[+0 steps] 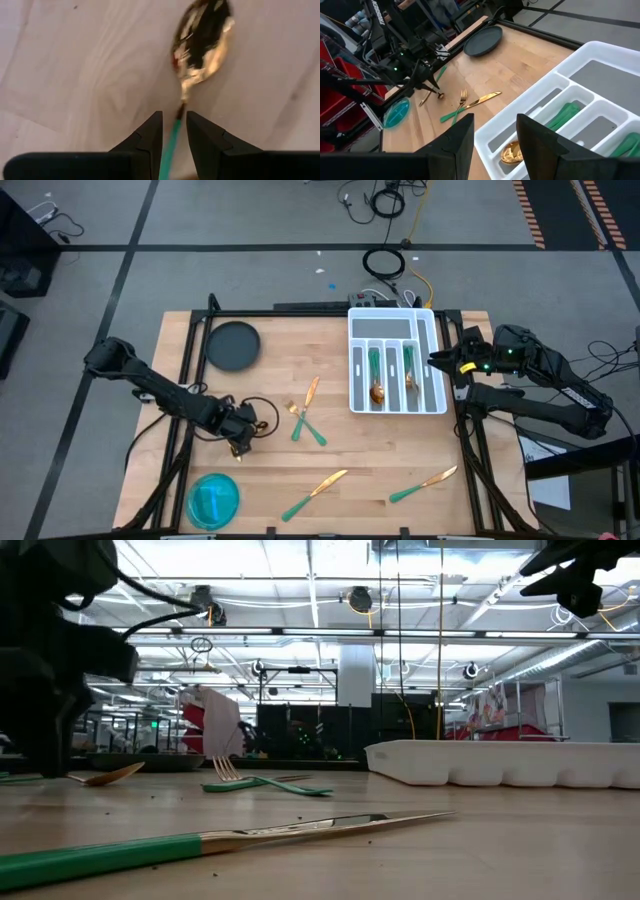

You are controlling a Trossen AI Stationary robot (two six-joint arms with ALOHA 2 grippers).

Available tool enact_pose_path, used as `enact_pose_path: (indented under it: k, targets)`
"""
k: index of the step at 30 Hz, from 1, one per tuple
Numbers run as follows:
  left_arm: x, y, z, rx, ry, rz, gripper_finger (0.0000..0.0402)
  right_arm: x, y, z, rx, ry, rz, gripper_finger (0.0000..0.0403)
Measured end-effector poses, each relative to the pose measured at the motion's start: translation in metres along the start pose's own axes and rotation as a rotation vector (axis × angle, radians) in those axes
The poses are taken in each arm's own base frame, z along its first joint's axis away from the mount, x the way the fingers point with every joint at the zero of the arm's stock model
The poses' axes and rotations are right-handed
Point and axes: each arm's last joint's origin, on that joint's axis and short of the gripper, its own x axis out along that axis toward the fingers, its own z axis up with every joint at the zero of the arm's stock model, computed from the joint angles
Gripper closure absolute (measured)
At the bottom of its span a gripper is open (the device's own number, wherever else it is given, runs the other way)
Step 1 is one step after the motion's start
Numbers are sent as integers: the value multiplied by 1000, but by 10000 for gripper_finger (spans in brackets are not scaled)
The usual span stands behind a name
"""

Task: Sort silverware
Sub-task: Put the green spoon into the silverware tray

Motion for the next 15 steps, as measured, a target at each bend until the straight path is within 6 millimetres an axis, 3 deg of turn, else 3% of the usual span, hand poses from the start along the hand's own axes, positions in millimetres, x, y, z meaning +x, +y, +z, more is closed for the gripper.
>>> enact_pose_path:
  k: [15]
  targets:
    - [13, 12, 3, 2, -15, -36, 311, 0, 0, 0, 23, -2, 0, 261]
